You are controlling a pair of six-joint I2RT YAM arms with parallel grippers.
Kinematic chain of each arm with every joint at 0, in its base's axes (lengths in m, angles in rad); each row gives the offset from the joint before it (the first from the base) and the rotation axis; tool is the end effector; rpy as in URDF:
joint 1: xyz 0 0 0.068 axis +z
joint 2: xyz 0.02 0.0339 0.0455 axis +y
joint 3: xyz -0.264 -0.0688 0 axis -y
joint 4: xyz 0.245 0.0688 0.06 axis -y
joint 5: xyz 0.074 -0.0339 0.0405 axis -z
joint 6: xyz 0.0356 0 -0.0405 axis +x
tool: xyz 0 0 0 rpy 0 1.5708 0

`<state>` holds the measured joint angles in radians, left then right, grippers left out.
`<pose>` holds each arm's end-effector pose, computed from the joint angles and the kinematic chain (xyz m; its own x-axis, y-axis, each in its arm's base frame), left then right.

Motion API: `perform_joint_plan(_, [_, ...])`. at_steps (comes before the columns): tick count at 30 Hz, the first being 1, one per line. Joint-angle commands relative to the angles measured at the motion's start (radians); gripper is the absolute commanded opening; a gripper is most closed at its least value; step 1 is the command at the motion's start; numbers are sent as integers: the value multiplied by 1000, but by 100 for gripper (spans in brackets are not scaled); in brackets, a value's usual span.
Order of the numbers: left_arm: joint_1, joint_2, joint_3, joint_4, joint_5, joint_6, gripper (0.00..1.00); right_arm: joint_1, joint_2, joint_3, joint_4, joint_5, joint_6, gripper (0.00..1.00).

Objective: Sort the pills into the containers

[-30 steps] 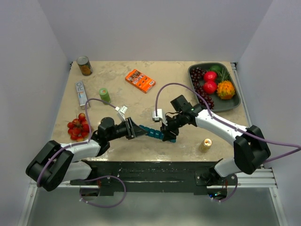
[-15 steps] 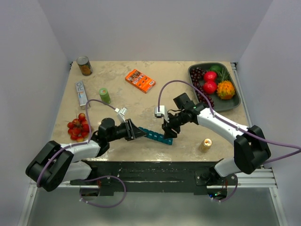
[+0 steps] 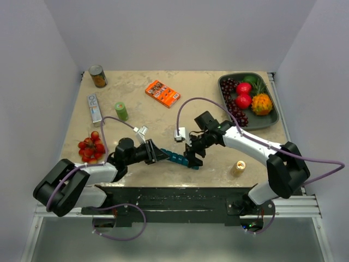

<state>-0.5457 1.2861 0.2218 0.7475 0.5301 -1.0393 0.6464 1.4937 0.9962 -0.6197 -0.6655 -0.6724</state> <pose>0.1759 -0.1278 0.1491 -0.8750 -0.3388 -0.3458 0.2055 0.3868 -0.8990 0.2169 0.1912 0.2208 -0.1317 -0.7132 -0.6885 -0.9866 0.0265 0.1613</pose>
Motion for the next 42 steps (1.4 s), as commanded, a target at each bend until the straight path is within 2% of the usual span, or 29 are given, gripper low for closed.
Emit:
perform_joint_plan(1, [-2,21,-9,125,-2,-22,0,48,26,32,49,67,23,80])
perform_joint_plan(7, [-2,22,-9,122,-4,-21,0,65,43,28,81,129,53,79])
perform_joint_plan(14, [-2,30,-9,115,-2,-11,0,62,30,38,106,155,106,62])
perform_joint_plan(18, [-2,33,-9,101,-9,-1,0,15,11,36,118,145,125,51])
perform_joint_plan(22, [-2,45,-9,105,-4,5,0,-8,0,27,144,187,155,45])
perform_joint_plan(38, [-2,163,2,154,-16,13,0,-21,146,82,184,296,235,40])
perform_joint_plan(42, [-2,193,14,156,-27,15,0,-19,125,91,163,259,229,41])
